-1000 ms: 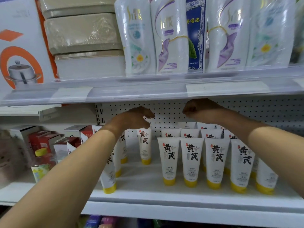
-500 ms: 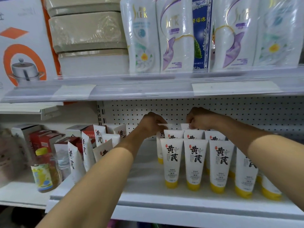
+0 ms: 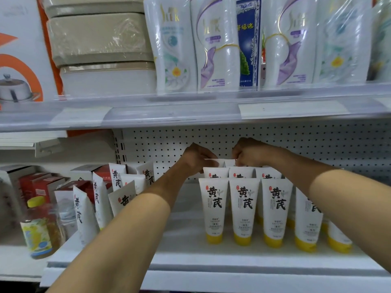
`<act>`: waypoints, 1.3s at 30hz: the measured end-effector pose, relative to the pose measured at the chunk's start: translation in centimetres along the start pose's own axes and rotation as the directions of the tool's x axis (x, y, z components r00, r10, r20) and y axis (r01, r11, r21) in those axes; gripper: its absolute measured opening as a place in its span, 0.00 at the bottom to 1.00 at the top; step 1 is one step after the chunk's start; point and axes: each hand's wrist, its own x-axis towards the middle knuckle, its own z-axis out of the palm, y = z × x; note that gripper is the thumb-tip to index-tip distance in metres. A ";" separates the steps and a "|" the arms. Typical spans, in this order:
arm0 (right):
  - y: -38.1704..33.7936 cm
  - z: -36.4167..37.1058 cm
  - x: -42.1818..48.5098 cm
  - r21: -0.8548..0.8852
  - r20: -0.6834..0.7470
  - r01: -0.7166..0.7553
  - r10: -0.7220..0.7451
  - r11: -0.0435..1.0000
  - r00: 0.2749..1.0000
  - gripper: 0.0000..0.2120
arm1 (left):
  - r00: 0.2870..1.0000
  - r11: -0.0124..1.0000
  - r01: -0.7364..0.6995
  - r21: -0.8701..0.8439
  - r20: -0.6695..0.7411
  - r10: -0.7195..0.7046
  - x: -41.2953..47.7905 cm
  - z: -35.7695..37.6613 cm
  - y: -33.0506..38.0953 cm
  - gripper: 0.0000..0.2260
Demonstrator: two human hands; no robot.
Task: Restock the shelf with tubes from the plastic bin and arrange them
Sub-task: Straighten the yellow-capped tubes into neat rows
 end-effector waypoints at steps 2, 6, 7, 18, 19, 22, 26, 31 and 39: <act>0.1 0.0 0.0 -0.005 0.001 0.002 -0.002 1.000 1.000 0.13 | 1.000 0.998 0.004 -0.065 0.001 -0.004 0.2 -0.1 -0.1 0.08; 0.2 -0.1 0.1 -0.015 -0.003 0.013 -0.013 1.000 1.000 0.15 | 1.000 0.999 -0.027 -0.043 0.008 0.027 -0.1 -0.1 -0.1 0.05; 0.2 -0.1 0.1 -0.013 0.001 0.014 -0.014 1.000 1.000 0.15 | 1.000 0.999 -0.027 -0.042 0.014 0.028 -0.1 -0.2 0.0 0.05; 0.3 -0.7 -0.3 0.043 0.020 0.028 -0.029 0.999 0.999 0.05 | 1.000 0.999 -0.017 0.045 0.020 0.016 -0.2 -0.7 0.6 0.04; 0.2 -0.9 -0.6 0.057 0.019 0.032 -0.033 0.998 0.999 0.05 | 1.000 0.998 -0.016 0.064 -0.009 0.017 -0.3 -0.8 0.9 0.06; -0.4 -1.6 -1.5 0.066 -0.005 0.046 -0.046 0.997 0.999 0.14 | 0.995 0.998 -0.030 0.062 -0.097 0.036 -0.9 -1.5 1.7 0.07; -1.6 -2.3 -2.8 0.061 -0.088 0.139 -0.134 0.988 0.987 0.14 | 0.991 0.965 -0.045 0.258 -0.109 0.075 -3.6 -3.6 3.7 0.08; -4.2 -2.1 -4.2 0.129 -0.140 0.249 -0.231 0.960 0.963 0.11 | 0.995 0.896 -0.050 0.441 -0.057 0.083 -8.4 -7.5 5.1 0.12; -9.1 -0.2 -5.9 0.199 -0.106 0.343 -0.328 0.918 0.939 0.09 | 0.990 0.852 0.043 0.522 -0.140 0.035 -12.6 -10.0 3.1 0.09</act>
